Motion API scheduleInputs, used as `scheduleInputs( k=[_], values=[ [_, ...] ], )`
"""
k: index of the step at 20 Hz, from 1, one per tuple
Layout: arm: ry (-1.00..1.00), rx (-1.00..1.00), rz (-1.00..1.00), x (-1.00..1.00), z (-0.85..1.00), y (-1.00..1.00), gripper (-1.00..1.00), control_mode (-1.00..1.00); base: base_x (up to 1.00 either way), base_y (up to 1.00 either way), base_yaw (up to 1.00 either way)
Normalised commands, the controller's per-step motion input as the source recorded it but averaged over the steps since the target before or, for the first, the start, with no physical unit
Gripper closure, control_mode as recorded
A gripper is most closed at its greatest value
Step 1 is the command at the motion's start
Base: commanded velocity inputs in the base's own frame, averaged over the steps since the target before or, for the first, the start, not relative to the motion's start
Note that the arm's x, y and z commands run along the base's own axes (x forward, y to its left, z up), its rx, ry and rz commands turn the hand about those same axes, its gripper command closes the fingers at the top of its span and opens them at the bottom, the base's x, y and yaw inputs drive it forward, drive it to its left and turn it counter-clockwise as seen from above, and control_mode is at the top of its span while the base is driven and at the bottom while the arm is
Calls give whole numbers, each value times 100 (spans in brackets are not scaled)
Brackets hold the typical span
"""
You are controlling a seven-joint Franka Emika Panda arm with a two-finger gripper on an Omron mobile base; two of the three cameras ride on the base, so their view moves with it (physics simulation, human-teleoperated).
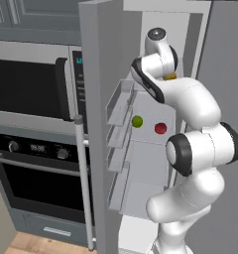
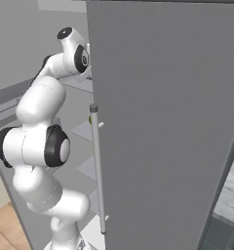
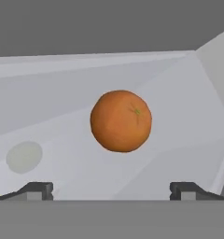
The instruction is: Take the tangerine and lemon from the highest rack and move them to the second highest rack where the pear and lime are located, to maximize freezer space. Close the freezer door after rearranging.
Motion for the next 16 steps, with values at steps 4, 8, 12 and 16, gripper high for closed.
scheduleInputs(
  k=[4,8,12,16],
  values=[
    [1,0,5,9,-14,9,-100,-100,0,0,0],
    [0,0,9,12,-11,10,-100,-100,0,0,0],
    [1,0,9,37,-16,1,-100,-100,0,0,0],
    [1,0,5,46,-14,0,-100,-100,0,0,0]
  ],
)
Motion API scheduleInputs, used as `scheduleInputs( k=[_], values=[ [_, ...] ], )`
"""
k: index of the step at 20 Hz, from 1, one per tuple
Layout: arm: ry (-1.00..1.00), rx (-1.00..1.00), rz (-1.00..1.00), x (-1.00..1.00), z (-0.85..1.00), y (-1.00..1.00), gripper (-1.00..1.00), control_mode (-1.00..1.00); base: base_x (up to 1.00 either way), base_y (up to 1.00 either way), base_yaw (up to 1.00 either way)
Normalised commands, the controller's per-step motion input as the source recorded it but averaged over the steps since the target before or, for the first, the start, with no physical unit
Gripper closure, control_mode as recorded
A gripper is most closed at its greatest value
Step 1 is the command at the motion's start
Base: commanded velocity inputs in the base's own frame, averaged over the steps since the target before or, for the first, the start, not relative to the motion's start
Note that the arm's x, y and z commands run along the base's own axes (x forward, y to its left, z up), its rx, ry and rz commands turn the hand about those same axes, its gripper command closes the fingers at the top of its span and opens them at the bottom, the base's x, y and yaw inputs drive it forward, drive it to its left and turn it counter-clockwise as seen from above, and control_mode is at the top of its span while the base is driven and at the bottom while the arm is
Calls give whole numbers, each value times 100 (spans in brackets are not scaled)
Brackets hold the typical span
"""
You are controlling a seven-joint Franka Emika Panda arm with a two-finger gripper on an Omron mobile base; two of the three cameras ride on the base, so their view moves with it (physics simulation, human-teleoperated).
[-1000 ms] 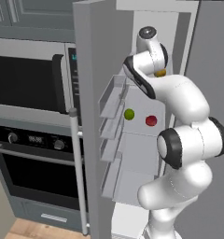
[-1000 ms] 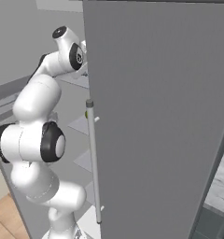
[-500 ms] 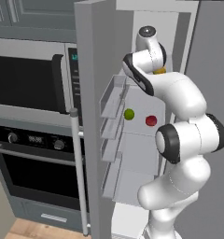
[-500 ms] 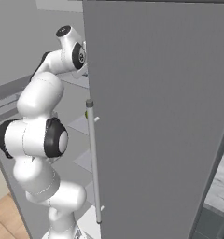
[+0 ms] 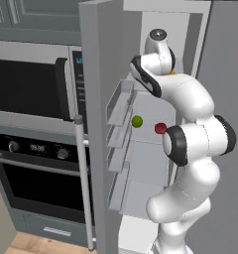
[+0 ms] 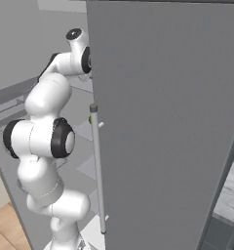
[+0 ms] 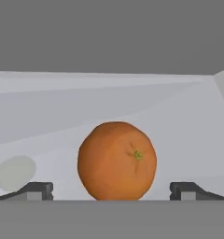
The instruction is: Take the tangerine and lemon from the highest rack and move them to the second highest rack where the pear and lime are located, to maximize freezer space. Close the freezer door after rearranging.
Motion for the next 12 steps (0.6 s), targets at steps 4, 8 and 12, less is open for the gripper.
scheduleInputs(
  k=[4,8,12],
  values=[
    [9,0,5,39,-15,1,-100,-100,0,0,0],
    [16,0,1,8,-24,4,-100,-100,0,0,0],
    [13,0,1,6,-28,0,-100,-100,0,0,0]
  ],
)
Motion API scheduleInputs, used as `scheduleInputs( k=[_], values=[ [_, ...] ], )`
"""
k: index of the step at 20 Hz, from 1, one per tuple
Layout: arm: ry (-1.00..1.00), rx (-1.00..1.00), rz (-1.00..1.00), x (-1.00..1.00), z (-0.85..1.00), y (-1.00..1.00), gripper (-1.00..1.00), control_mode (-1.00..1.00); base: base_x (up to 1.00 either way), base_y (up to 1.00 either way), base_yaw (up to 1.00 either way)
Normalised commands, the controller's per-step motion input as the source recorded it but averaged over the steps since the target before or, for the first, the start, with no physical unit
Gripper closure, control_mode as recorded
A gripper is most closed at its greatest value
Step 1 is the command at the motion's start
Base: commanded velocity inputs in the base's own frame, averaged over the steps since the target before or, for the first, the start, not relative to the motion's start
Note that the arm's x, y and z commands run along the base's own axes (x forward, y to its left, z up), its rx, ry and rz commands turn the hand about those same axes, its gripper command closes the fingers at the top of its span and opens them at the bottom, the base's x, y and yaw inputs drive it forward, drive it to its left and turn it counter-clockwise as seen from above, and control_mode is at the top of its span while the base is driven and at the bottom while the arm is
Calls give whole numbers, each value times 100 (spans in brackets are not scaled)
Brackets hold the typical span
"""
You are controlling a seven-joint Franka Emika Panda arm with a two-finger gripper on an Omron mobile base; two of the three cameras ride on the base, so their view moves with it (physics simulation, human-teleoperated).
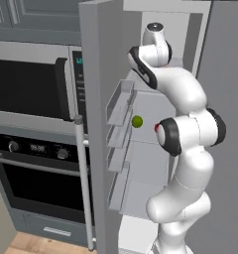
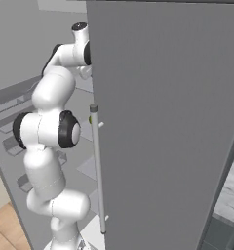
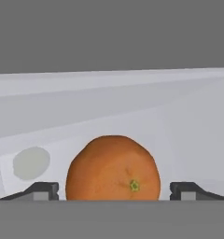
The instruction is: Take the tangerine and lemon from the highest rack and move them to the second highest rack where the pear and lime are located, to maximize freezer space. Close the freezer door after rearranging.
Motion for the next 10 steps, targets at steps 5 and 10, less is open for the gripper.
scheduleInputs(
  k=[5,10],
  values=[
    [6,0,4,1,-33,0,100,-100,0,0,0],
    [0,0,13,-9,-19,0,100,-100,0,0,0]
  ],
)
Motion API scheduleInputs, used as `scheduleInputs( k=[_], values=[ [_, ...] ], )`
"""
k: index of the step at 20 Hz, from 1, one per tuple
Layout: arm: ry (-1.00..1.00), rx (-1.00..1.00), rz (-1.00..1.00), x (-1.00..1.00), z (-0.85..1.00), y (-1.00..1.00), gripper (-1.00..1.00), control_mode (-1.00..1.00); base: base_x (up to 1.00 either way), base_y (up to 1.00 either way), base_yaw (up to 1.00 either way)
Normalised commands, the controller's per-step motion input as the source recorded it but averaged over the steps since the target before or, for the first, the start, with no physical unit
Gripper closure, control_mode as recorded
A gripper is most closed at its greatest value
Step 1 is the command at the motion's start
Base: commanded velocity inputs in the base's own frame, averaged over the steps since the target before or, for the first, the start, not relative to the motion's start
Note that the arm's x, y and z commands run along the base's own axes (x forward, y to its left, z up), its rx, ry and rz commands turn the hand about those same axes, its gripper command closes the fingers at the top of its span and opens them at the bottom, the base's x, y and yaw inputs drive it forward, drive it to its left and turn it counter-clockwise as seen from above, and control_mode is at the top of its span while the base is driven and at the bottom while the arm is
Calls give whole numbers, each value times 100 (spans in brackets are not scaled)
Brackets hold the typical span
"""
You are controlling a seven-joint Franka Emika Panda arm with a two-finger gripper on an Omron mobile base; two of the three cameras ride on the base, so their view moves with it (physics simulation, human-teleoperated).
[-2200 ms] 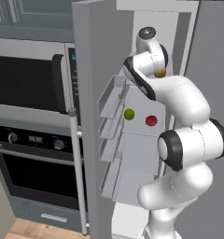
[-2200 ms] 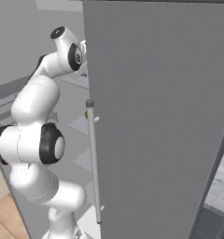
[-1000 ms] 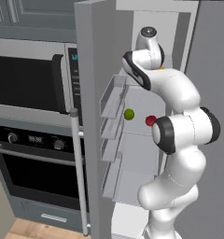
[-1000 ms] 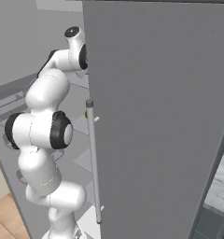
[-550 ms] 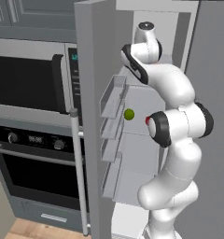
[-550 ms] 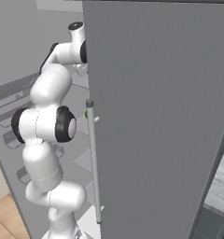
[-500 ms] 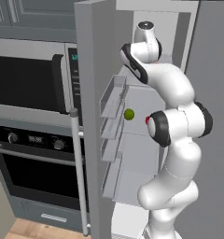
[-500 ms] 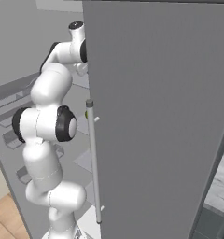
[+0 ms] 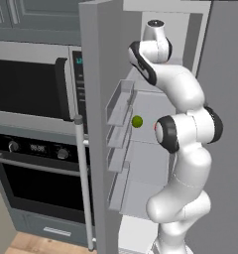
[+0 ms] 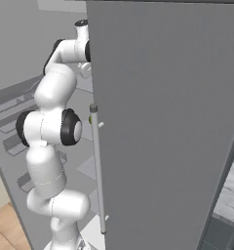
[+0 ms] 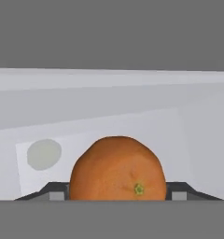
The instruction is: Take the tangerine and lemon from the highest rack and move them to the second highest rack where the pear and lime are located, to maximize freezer space. Close the freezer door after rearranging.
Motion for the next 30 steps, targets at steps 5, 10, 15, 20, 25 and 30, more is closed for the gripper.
scheduleInputs(
  k=[5,10,15,20,25,30],
  values=[
    [-9,-1,14,-36,-11,2,100,-100,0,0,0],
    [-17,-4,5,-53,-6,1,100,-100,0,0,0],
    [-16,-7,7,-70,-11,4,100,-100,0,0,0],
    [-4,-1,6,-85,-15,0,100,-100,0,0,0],
    [0,0,3,-85,-20,1,100,-100,0,0,0],
    [0,0,0,-84,-24,4,100,-100,0,0,0]
  ],
)
